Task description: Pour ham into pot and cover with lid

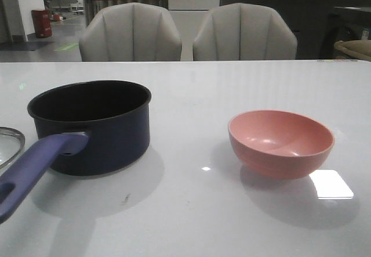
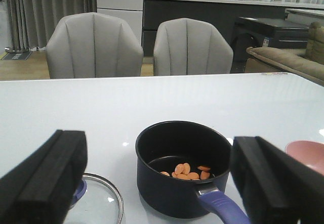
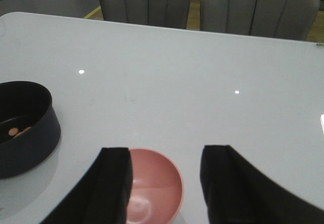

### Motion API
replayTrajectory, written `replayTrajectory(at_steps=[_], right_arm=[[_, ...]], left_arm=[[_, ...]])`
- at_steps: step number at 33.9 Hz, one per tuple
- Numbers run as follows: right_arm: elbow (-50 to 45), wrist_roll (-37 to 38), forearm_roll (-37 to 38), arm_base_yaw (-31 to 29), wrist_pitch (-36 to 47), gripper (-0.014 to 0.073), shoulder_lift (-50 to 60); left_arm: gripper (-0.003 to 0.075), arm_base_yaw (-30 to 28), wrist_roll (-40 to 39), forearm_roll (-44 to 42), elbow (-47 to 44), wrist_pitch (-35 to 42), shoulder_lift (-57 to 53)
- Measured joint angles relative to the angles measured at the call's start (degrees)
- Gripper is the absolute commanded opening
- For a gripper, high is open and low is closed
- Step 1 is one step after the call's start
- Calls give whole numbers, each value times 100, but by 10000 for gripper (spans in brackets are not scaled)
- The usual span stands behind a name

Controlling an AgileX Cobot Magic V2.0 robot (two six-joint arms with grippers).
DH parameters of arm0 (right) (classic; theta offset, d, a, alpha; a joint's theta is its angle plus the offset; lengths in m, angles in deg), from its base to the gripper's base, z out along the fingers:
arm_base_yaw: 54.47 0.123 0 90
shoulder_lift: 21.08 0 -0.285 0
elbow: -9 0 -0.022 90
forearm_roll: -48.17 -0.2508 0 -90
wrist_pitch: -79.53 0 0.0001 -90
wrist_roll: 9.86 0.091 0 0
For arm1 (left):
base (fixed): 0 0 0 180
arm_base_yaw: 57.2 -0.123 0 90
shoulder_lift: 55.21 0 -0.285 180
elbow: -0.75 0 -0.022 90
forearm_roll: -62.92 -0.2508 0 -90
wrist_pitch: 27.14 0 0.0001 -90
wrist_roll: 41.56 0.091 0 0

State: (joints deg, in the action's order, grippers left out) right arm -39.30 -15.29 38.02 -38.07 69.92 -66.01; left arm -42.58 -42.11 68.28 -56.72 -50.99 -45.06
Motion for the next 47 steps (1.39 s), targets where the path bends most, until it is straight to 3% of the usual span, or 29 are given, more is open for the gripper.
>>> replayTrajectory(at_steps=[8,14,15,19,20,22,28,33,40,47], right_arm=[[-1110,0,0,13,13,435,1975],[-1682,0,0,13,13,423,2854],[-1761,0,0,13,13,401,2912],[-1873,-9,0,13,13,152,2970],[-1876,-9,0,13,13,125,2970],[-1876,-9,0,13,13,169,2970],[-1876,-9,0,13,13,170,2970],[-1886,-9,0,13,13,170,2970],[-1886,-9,0,13,13,170,2970],[-1886,-9,0,13,13,170,2970]], left_arm=[[617,0,0,0,0,0,0],[617,0,0,0,0,-26,0],[617,0,0,0,0,-51,0],[617,0,0,0,0,-141,0],[617,0,0,0,0,-146,0],[617,0,0,0,0,-160,0],[622,0,0,0,0,-160,0],[697,0,0,0,219,-258,326],[699,-72,-220,-35,824,-397,1541],[698,-575,-293,-81,1419,-435,3083]])
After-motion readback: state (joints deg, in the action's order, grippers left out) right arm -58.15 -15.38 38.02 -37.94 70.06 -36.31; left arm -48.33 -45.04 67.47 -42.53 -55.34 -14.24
